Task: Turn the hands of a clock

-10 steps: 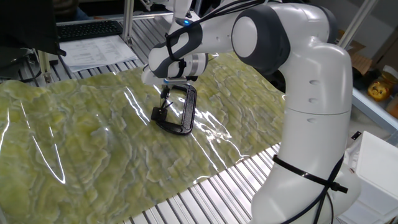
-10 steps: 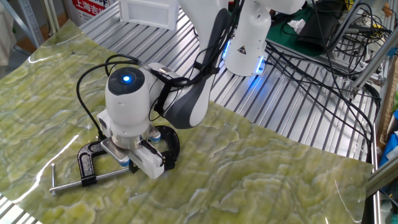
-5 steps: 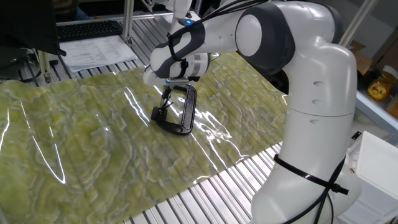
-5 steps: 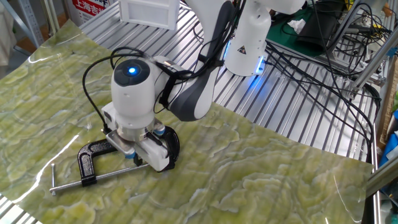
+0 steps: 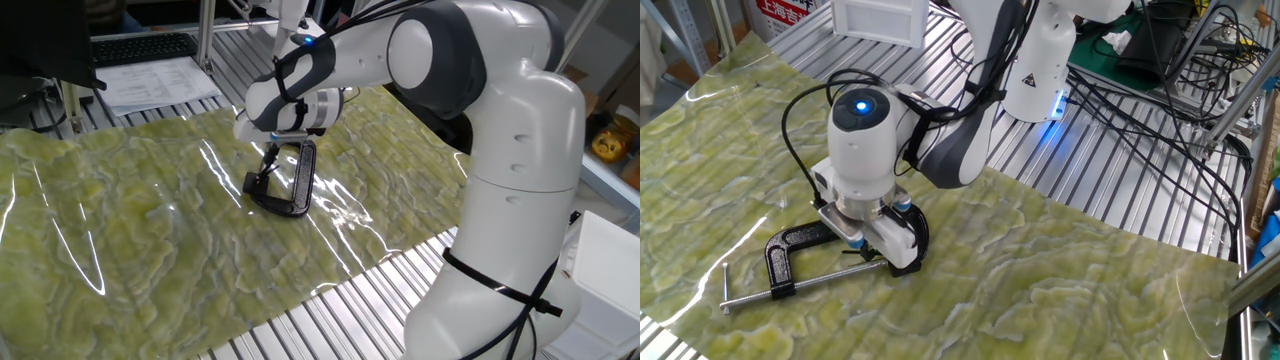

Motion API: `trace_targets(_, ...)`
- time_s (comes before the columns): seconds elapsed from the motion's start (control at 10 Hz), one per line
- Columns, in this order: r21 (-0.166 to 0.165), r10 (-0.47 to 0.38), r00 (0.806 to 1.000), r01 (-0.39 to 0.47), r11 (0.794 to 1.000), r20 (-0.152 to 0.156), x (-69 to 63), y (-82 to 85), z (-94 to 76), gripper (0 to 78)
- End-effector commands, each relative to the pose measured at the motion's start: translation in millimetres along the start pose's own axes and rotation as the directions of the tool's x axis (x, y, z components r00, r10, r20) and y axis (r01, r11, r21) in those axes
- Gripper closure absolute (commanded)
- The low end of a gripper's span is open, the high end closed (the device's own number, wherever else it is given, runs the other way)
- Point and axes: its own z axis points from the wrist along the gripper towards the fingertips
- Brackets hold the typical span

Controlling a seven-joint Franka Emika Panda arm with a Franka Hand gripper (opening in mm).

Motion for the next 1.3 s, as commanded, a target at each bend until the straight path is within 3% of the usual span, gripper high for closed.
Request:
trace_targets(0.1, -0.001, 0.003, 1.000, -0.003, 1.000, 0.004, -12.4, 0.8, -3.2, 77.6)
trace_targets(0.5, -0.001, -0.001, 1.000, 0.001, 1.000, 0.000, -26.0, 1.1, -4.5, 77.6)
trace_targets(0.8, 0.002, -0.015, 1.000, 0.015, 1.000, 0.000, -25.1, -2.4, 2.6, 77.6)
trace_targets(1.3, 0.009, -0.049, 0.999, 0.049, 0.999, -0.020, -10.7, -15.0, 5.8, 77.6)
